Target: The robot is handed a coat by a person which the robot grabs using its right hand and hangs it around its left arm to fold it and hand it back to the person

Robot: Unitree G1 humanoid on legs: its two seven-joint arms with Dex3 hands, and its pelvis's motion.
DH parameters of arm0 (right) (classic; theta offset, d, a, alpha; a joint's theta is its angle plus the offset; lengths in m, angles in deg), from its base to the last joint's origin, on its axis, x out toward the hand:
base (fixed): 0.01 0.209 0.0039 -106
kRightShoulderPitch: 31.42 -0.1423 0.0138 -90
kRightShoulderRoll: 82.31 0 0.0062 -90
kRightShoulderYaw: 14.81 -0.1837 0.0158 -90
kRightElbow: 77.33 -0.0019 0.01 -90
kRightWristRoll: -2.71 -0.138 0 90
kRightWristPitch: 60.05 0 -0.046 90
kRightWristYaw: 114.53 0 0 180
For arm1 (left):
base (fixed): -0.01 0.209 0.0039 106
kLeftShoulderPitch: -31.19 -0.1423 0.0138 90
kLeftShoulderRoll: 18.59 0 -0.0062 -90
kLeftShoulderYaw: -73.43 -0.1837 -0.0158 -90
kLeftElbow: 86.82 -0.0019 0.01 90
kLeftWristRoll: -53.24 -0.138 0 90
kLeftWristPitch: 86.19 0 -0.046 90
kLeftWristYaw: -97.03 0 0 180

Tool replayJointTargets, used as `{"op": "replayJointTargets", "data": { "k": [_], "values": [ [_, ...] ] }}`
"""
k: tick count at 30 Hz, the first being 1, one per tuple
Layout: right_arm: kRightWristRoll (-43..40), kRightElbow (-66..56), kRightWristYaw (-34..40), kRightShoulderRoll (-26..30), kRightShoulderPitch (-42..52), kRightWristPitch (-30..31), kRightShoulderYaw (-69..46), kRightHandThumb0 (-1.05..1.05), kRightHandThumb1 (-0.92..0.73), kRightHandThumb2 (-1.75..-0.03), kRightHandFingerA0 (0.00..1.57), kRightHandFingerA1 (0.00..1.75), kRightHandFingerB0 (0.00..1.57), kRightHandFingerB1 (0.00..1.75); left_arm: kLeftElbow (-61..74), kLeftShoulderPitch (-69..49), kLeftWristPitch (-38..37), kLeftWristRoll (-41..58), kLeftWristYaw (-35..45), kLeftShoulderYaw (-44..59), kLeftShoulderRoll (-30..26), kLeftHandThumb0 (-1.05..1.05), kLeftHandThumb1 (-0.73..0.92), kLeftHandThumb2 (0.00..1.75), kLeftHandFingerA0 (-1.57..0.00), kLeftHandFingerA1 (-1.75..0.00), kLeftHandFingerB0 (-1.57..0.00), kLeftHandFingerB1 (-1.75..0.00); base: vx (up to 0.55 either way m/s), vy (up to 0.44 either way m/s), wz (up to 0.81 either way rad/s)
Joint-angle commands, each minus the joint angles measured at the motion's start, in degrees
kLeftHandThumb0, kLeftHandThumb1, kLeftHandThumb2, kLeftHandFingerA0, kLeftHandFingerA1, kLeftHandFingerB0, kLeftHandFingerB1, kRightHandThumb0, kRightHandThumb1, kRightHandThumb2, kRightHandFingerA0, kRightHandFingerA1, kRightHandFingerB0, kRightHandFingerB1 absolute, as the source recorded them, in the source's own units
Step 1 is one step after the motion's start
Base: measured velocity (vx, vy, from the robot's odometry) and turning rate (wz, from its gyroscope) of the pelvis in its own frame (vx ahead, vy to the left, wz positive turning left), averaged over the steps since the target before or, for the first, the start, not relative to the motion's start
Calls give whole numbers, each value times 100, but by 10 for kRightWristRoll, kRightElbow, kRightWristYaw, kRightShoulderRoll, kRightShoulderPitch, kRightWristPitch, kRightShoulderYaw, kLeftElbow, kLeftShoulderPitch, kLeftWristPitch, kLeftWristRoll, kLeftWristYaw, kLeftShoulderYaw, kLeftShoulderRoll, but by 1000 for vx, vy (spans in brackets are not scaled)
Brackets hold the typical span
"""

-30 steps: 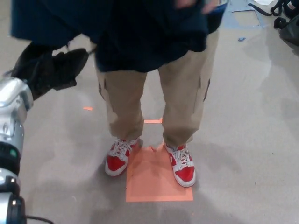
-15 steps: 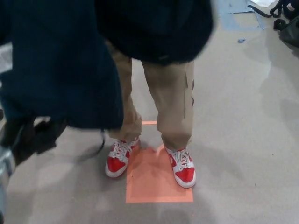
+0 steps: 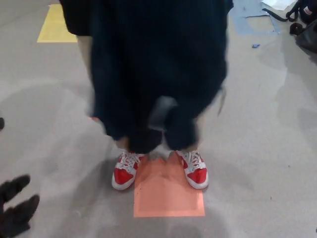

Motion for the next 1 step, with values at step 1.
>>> {"op": "replayJointTargets", "data": {
  "k": [1],
  "values": [
    [-40, -9, 28, -9, -2, -9, -39, -68, -62, -92, 2, 31, 7, 27, -22, -7, -12, 5, -15, 8, -11, -53, 73, 64, -10, -32, -7, -23, 0, 0, 0]
  ]
}}
